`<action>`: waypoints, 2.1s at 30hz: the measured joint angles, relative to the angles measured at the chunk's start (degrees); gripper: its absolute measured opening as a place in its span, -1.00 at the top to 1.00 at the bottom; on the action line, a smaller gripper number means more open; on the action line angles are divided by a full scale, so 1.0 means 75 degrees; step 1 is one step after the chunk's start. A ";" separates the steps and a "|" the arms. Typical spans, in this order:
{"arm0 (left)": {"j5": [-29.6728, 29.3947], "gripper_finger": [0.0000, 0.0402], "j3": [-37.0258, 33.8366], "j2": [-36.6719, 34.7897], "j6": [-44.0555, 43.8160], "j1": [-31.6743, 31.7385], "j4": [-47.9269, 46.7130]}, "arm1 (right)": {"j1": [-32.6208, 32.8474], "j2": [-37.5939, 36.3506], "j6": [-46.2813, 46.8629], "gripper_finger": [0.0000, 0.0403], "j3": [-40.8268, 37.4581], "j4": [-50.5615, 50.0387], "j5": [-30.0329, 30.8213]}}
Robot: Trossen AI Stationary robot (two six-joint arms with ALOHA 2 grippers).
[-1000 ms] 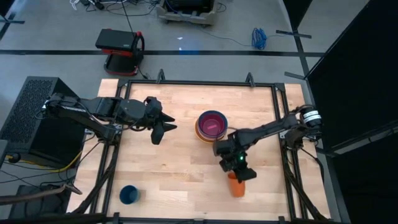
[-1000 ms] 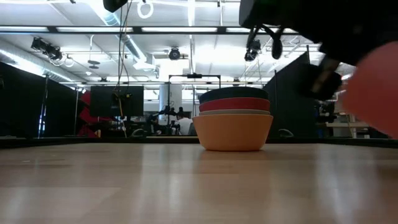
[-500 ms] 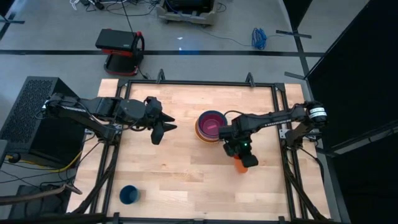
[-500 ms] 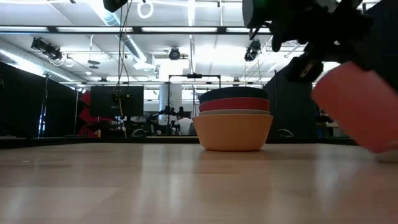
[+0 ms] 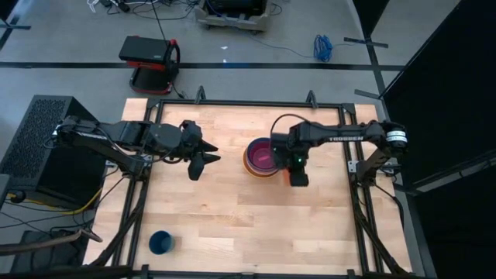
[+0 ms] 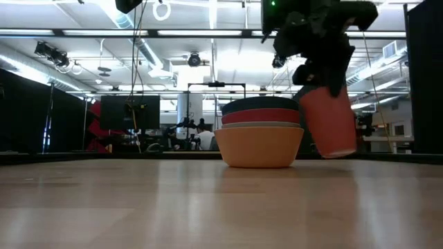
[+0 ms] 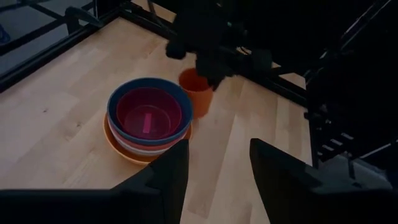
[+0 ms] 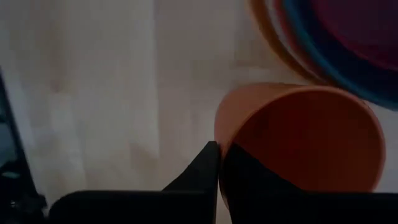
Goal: Nest bowls inside each other
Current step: Move the orange cup to the right side of the stacked bowls, then move the blue cup to the left side of the stacked bowls
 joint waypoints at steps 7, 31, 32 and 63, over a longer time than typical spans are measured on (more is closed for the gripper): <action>0.0000 0.21 0.0000 0.0000 0.0156 0.0000 -0.0015 | -0.0610 -0.0207 -0.0311 1.00 -0.0003 -0.0612 0.0634; -0.0008 0.21 0.0000 0.0000 0.0218 0.0000 -0.0012 | -0.0724 -0.0308 0.1074 1.00 -0.0370 0.0088 0.1310; -0.0009 0.21 0.0000 0.0000 0.0218 0.0000 -0.0009 | -0.0688 -0.0308 0.1143 1.00 -0.0511 0.0128 0.1230; -0.0008 0.21 0.0000 0.0000 0.0215 0.0000 -0.0012 | -0.0587 -0.0326 0.1746 0.58 -0.1125 0.0805 0.0607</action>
